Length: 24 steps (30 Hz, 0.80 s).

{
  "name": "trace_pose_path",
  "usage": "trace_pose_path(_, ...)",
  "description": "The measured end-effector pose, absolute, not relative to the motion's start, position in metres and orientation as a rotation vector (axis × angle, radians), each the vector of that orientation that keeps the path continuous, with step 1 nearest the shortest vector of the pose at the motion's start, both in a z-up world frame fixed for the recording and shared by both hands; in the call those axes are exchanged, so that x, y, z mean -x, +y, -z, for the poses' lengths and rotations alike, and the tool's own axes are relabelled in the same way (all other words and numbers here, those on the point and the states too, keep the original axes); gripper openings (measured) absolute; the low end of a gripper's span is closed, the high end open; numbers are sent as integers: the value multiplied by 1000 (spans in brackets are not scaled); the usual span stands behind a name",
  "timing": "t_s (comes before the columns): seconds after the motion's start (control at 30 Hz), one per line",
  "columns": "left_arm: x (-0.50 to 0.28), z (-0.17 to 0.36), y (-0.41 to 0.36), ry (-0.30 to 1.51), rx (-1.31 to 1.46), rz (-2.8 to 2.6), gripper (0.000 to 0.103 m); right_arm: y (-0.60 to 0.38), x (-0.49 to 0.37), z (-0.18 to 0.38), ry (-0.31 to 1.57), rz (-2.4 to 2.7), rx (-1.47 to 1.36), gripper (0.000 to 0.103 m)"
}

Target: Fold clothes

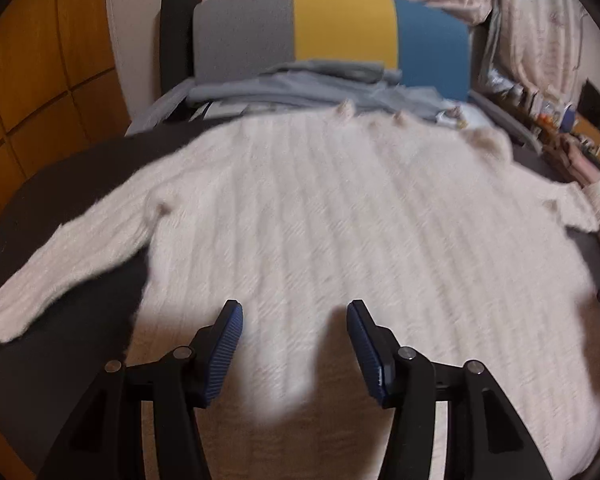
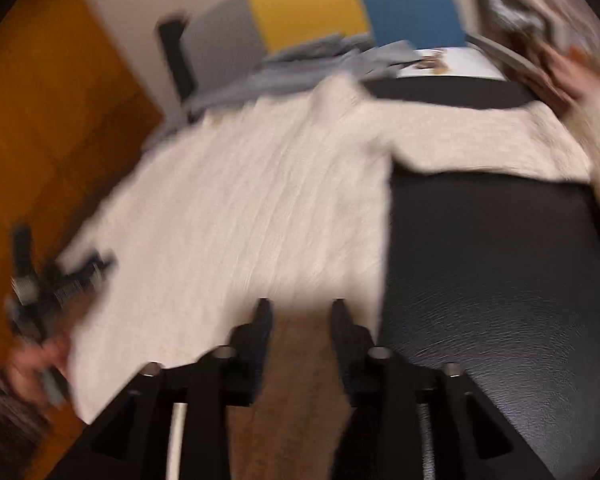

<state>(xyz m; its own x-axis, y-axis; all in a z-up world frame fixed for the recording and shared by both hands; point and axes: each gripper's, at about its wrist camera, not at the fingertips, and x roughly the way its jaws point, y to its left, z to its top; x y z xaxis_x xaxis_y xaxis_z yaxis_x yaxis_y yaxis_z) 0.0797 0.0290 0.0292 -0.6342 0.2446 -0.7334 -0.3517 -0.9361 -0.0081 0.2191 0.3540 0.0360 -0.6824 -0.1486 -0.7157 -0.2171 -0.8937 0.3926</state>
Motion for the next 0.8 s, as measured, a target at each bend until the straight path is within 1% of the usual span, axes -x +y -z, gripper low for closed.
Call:
trace_pose_path(0.03,-79,-30,34,198,1098,-2563,55,379,-224,-43,798,-2709,1142,58)
trace_pose_path(0.07,-78,-31,38,206,1076,-2559,55,398,-227,-47,849,-2669,1071,59)
trace_pose_path(0.13,-72,-25,52,258,1089,-2539,55,447,-230,-54,962,-2552,962,59)
trace_pose_path(0.2,-66,-11,64,302,1143,-2503,57,496,-227,-52,1082,-2416,919,59)
trace_pose_path(0.3,-68,-9,67,324,1128,-2509,58,553,-216,-29,1309,-2225,907,59)
trace_pose_path(0.4,-70,-9,69,325,1116,-2511,59,585,-208,-12,1374,-2105,863,59)
trace_pose_path(0.47,-69,-8,67,300,1123,-2501,62,598,-204,-8,1435,-2079,782,59)
trace_pose_path(0.57,-69,-7,65,287,1122,-2494,66,606,-198,-5,1480,-2042,681,58)
trace_pose_path(0.6,-69,-6,66,292,1121,-2490,67,607,-196,-4,1493,-2030,655,55)
trace_pose_path(0.63,-70,-6,67,299,1121,-2487,69,609,-192,-3,1495,-2018,645,41)
trace_pose_path(0.67,-70,-6,68,308,1122,-2485,71,611,-189,-2,1499,-2011,647,20)
trace_pose_path(0.7,-70,-5,69,317,1122,-2483,72,612,-187,-1,1517,-2007,645,13)
trace_pose_path(0.8,-69,-4,72,333,1126,-2464,78,613,-181,-5,1527,-2023,626,12)
